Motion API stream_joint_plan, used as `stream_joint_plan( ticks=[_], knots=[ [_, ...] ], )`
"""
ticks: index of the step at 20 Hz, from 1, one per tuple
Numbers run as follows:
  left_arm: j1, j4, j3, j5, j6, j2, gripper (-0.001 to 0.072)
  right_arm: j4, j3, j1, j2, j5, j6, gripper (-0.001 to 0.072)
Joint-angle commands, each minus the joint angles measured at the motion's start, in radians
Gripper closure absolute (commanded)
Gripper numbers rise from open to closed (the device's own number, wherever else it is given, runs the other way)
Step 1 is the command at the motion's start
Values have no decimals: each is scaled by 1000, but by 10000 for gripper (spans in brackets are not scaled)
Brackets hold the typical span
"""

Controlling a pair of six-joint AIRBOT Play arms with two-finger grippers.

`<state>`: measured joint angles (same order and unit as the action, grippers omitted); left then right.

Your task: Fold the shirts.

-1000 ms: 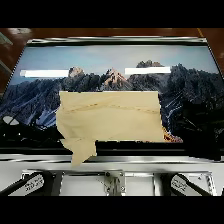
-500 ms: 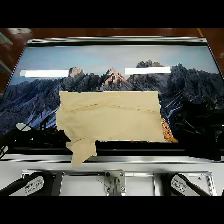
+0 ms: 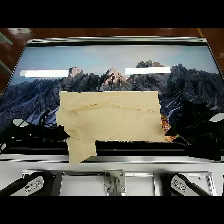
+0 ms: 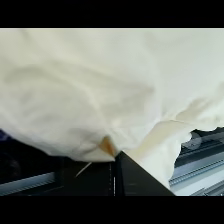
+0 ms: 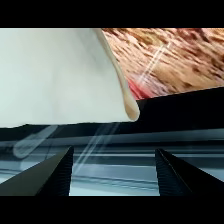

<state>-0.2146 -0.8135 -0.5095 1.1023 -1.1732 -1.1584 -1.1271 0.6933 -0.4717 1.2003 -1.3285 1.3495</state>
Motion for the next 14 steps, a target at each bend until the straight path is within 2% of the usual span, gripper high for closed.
stream_joint_plan(
  ticks=[1,8,9,11,12,14],
  knots=[
    [-20,2,-43,27,10,24,668,74,-81,53,21,114,8,80],
    [-20,3,-74,34,10,24,668,84,-82,206,137,235,73,82],
    [-20,3,-78,34,10,24,668,89,-82,217,139,251,80,119],
    [-22,2,-100,34,15,24,668,106,-66,219,132,259,79,504],
    [-24,0,-121,34,16,24,668,104,-46,219,125,250,78,647],
    [-35,-1,-185,36,22,24,668,102,14,219,100,233,63,645]
  ],
)
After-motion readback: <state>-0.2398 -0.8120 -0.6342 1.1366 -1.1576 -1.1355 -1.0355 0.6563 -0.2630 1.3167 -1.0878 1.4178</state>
